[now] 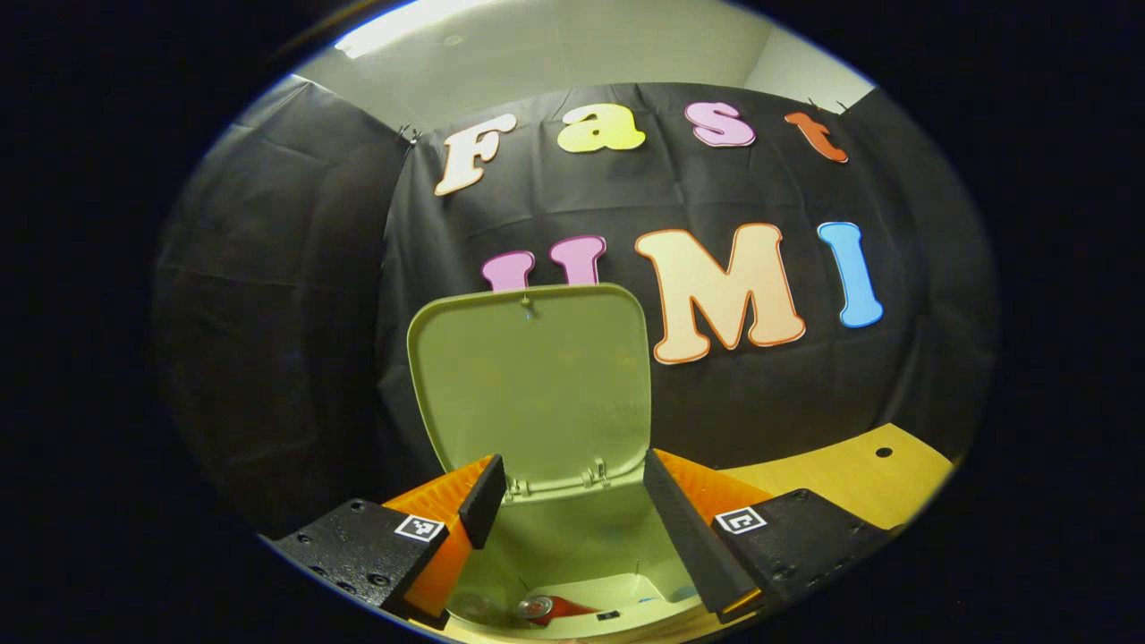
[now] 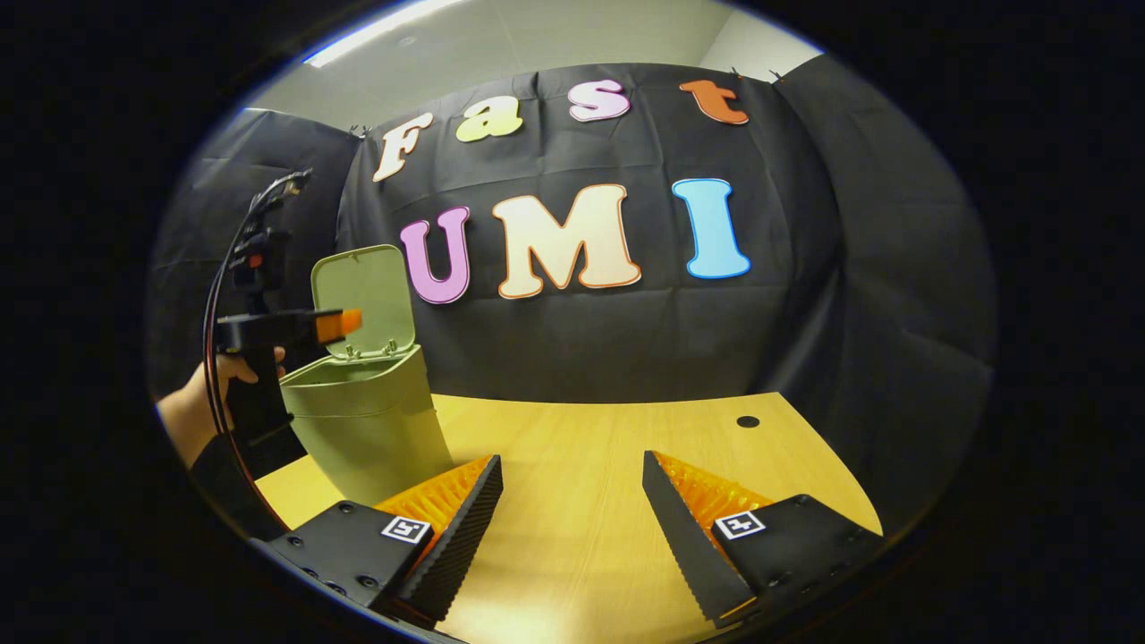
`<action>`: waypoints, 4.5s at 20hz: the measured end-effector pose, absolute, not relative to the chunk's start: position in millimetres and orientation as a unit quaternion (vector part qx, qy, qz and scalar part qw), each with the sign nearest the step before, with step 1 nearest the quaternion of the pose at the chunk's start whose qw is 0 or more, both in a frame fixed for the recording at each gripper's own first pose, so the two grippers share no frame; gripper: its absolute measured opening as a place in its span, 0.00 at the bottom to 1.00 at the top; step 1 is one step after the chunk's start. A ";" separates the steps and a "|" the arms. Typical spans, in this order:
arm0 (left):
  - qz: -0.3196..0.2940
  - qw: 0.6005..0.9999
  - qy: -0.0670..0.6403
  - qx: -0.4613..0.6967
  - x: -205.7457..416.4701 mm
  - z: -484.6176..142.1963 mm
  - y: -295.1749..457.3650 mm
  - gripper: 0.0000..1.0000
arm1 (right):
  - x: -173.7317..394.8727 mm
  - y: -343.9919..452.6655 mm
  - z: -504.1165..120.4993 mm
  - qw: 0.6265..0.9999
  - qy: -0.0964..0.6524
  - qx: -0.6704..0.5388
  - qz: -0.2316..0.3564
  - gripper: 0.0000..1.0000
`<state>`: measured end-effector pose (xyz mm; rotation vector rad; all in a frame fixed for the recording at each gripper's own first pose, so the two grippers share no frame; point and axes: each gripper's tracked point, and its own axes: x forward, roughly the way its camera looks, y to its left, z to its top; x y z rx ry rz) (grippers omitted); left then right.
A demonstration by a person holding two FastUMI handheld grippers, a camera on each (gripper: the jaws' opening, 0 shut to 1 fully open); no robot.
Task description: Press the lid of the desktop garbage bin to open it, pick up the crumpled paper on the desktop and throw it into the bin, then pick up the pop can on the desktop and drop it into the bin, and finally close the garbage bin lid.
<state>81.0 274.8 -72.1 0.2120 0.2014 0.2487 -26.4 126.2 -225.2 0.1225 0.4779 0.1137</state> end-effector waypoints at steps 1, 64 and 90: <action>0.118 0.983 0.094 0.104 87.7 -60.0 276.4 0.94 | -23.6 132.1 -225.3 0.969 0.235 0.061 0.055 0.99; 0.156 0.970 0.177 0.058 8.4 -143.8 246.0 0.97 | -10.8 118.7 -236.3 0.955 0.240 0.062 0.166 0.99; -0.029 0.999 0.033 0.017 8.7 -62.7 57.6 0.95 | 48.6 40.5 -85.7 0.995 0.062 0.052 0.051 0.98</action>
